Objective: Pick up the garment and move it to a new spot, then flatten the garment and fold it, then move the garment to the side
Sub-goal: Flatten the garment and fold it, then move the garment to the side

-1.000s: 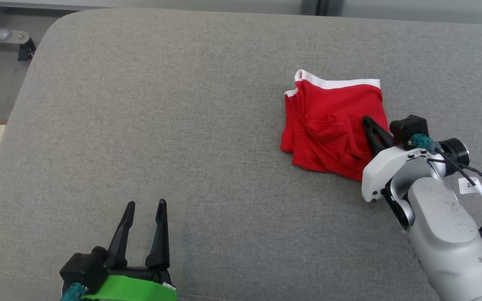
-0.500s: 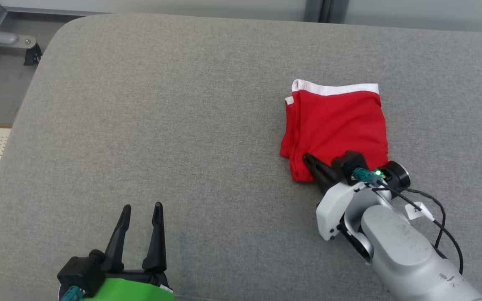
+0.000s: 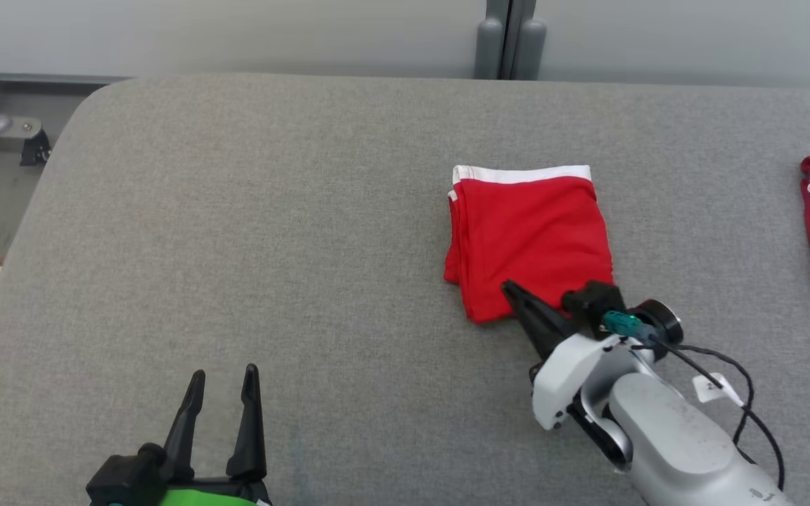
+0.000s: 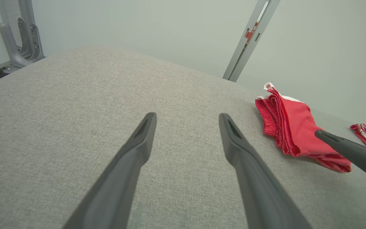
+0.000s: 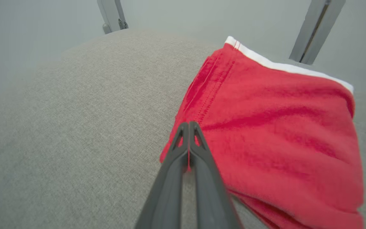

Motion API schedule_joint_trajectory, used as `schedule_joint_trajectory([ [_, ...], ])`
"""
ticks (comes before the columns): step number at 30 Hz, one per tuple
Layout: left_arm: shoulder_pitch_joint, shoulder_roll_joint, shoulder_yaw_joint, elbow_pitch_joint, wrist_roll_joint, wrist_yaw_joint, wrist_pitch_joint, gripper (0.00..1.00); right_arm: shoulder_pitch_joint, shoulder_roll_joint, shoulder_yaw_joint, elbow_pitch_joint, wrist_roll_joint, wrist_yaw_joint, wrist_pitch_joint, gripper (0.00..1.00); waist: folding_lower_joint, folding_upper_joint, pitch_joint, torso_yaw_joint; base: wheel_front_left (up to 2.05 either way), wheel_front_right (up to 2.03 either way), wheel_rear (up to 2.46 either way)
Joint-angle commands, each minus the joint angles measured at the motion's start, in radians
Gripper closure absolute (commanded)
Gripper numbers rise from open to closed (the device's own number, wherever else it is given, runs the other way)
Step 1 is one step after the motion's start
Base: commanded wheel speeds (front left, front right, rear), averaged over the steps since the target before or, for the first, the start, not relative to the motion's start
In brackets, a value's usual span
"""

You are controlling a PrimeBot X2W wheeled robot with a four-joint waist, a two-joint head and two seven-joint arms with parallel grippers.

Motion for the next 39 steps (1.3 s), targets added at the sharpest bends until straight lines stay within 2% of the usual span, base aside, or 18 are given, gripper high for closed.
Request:
schedule_joint_trajectory([
  [1, 0.021, 0.002, 0.01, -0.001, 0.014, 0.004, -0.003, 0.0, 0.029, -0.016, -0.038, -0.021, -0.013, -0.002, -0.013, 0.95, 0.0, 0.0, -0.048, -0.032, 0.0, 0.0, 0.0],
  [2, 0.027, 0.002, 0.016, -0.003, 0.018, 0.005, -0.003, 0.0, 0.044, -0.019, -0.064, -0.035, -0.022, -0.001, -0.018, 0.79, 0.0, 0.0, -0.057, -0.038, 0.0, 0.0, 0.0],
  [3, 0.035, 0.002, 0.026, -0.004, 0.025, 0.004, -0.003, 0.0, 0.067, -0.025, -0.101, -0.057, -0.037, -0.001, -0.021, 0.4, 0.0, 0.0, -0.069, -0.045, 0.0, 0.0, 0.0],
  [4, 0.044, 0.002, 0.034, -0.004, 0.031, 0.002, -0.003, 0.0, 0.091, -0.03, -0.141, -0.086, -0.053, -0.001, -0.025, 0.04, 0.0, 0.0, -0.079, -0.051, 0.0, 0.0, 0.0],
  [5, 0.05, 0.002, 0.041, -0.006, 0.035, 0.0, -0.003, 0.0, 0.111, -0.032, -0.176, -0.108, -0.063, -0.001, -0.026, 0.0, 0.0, 0.0, -0.086, -0.056, 0.0, 0.0, 0.0],
  [10, 0.087, 0.002, 0.091, -0.006, 0.072, -0.01, -0.003, 0.0, 0.27, -0.023, -0.383, -0.301, -0.143, -0.001, -0.026, 0.0, 0.0, 0.0, -0.126, -0.075, 0.0, 0.0, 0.0],
  [17, 0.122, 0.002, 0.13, 0.002, 0.089, -0.022, -0.003, 0.0, 0.462, 0.004, -0.538, -0.462, -0.192, -0.001, -0.026, 0.0, 0.0, 0.0, -0.153, -0.083, 0.0, 0.0, 0.0],
  [26, 0.148, 0.002, 0.127, 0.027, 0.101, -0.03, -0.003, 0.0, 0.578, 0.034, -0.628, -0.474, -0.206, -0.001, -0.026, 0.0, 0.0, 0.0, -0.161, -0.086, 0.0, 0.0, 0.0],
  [36, 0.132, 0.002, 0.118, 0.038, 0.102, -0.036, -0.003, 0.0, 0.575, 0.065, -0.638, -0.464, -0.211, -0.002, -0.026, 0.0, 0.0, 0.0, -0.152, -0.084, 0.0, 0.0, 0.0],
  [39, 0.129, 0.002, 0.115, 0.039, 0.1, -0.035, -0.003, 0.0, 0.546, 0.081, -0.658, -0.43, -0.178, -0.001, -0.026, 0.0, 0.0, 0.0, -0.145, -0.08, 0.0, 0.0, 0.0],
])
